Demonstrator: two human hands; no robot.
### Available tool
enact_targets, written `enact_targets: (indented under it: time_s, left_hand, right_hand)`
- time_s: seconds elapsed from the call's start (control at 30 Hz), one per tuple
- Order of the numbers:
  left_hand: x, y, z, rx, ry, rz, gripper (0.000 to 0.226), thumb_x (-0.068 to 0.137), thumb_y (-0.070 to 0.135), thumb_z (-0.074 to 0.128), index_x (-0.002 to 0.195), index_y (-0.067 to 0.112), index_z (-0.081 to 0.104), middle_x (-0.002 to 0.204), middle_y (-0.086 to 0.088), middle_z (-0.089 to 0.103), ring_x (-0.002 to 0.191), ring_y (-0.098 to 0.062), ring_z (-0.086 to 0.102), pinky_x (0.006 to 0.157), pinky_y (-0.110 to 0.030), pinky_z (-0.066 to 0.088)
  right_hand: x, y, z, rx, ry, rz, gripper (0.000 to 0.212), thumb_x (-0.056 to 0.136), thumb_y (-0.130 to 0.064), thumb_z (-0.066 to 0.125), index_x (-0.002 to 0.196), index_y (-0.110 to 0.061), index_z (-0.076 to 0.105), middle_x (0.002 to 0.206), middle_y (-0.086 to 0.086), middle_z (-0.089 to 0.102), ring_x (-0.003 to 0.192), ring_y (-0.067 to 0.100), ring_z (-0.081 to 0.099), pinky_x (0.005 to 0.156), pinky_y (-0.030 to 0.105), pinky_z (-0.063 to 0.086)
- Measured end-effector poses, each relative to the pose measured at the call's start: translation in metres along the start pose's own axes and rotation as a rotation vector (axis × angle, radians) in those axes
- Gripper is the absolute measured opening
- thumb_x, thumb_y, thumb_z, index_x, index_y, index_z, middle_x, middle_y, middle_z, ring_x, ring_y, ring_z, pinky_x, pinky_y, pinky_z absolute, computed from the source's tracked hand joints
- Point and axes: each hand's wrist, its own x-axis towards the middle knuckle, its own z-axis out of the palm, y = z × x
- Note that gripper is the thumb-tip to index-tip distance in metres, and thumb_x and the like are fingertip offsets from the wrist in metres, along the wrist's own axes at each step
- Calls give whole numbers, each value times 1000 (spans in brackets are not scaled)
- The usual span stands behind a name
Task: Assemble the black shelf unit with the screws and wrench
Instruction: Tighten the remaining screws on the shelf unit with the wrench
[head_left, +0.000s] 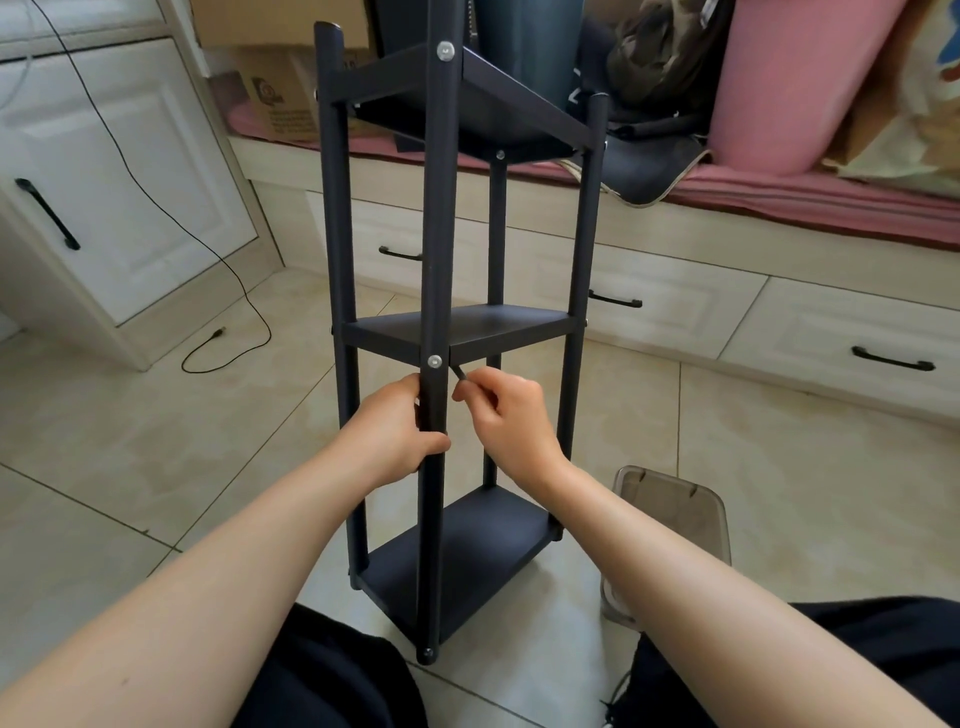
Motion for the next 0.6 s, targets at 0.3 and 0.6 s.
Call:
enact_targets:
  time_s: [0.3,0.6]
  left_hand:
    - [3,-2,0,6,1,3,58,88,14,75,139,22,48,120,-4,65,109,-26,65,94,-46,57]
    - [4,-6,0,9,-13,19,55,87,13,75,135,24,50,113,0,68,105,-24,67,95,-46,56]
  right_hand:
    - [0,4,10,-13,119,-73,16,95,-2,58,85,1,70,66,6,63,59,16,54,56,21,43]
    - [4,14,25,-23,146,-109,17,96,-2,57,85,0,69,70,7,64,61,14,55,61,19,47]
